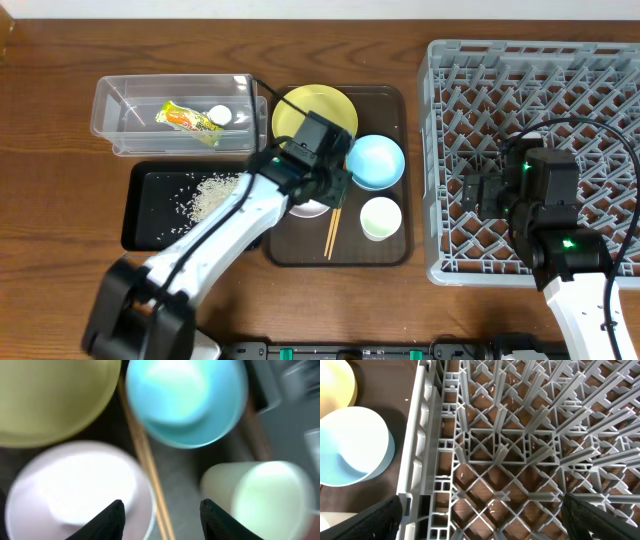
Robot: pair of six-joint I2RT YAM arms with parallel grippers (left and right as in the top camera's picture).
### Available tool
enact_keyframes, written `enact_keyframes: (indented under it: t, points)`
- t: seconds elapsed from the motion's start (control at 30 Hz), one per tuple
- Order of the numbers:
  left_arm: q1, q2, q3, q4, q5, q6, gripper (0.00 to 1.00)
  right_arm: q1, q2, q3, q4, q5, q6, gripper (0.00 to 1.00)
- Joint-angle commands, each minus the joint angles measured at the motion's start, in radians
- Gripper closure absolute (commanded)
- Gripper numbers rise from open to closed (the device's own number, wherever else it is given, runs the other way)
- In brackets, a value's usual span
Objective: Sort waste into correct bins and load items into the dishwasher rack
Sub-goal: 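Set the pink bowl back on the brown tray with the left gripper, then grasp the white cup with the left gripper and lift it toward the right gripper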
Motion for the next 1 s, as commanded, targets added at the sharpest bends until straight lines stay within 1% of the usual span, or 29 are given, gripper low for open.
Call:
enact_keyframes:
  t: [0.0,0.23,0.47,0.6,0.67,0.8,0.87,0.97]
  points:
    - [-0.011,-0.024,0.023,-0.004,0.048,-0.003,0.49,0.016,-0.006,0.021,0.000,0.000,0.013,0.01]
    - [-0.085,-0.002,-0.019,-0.004,0.047,-0.021,0.49,0.016,-0.006,0.021,0.001,0.000,0.013,0.01]
    - [-0.149,0.078,-0.021,0.007,0.044,-0.021,0.51,0.016,-0.006,0.021,0.000,0.000,0.013,0.01]
    - [-0.156,0.149,-0.021,0.008,0.045,-0.031,0.60,0.016,-0.006,0.021,-0.002,-0.001,0.013,0.01]
    - [-0.156,0.174,-0.021,0.008,0.045,-0.032,0.73,0.016,-0.006,0.021,-0.003,0.000,0.013,0.01]
    - [-0.154,0.167,-0.018,0.009,0.044,-0.031,0.91,0.016,-0.006,0.021,-0.002,0.000,0.013,0.01]
    - [-0.150,0.149,-0.014,0.008,0.044,-0.031,0.94,0.016,-0.006,0.021,-0.001,0.000,0.013,0.01]
    - [-0.133,0.106,-0.004,0.000,0.046,-0.037,0.94,0.016,-0.006,0.021,0.011,0.000,0.013,0.01]
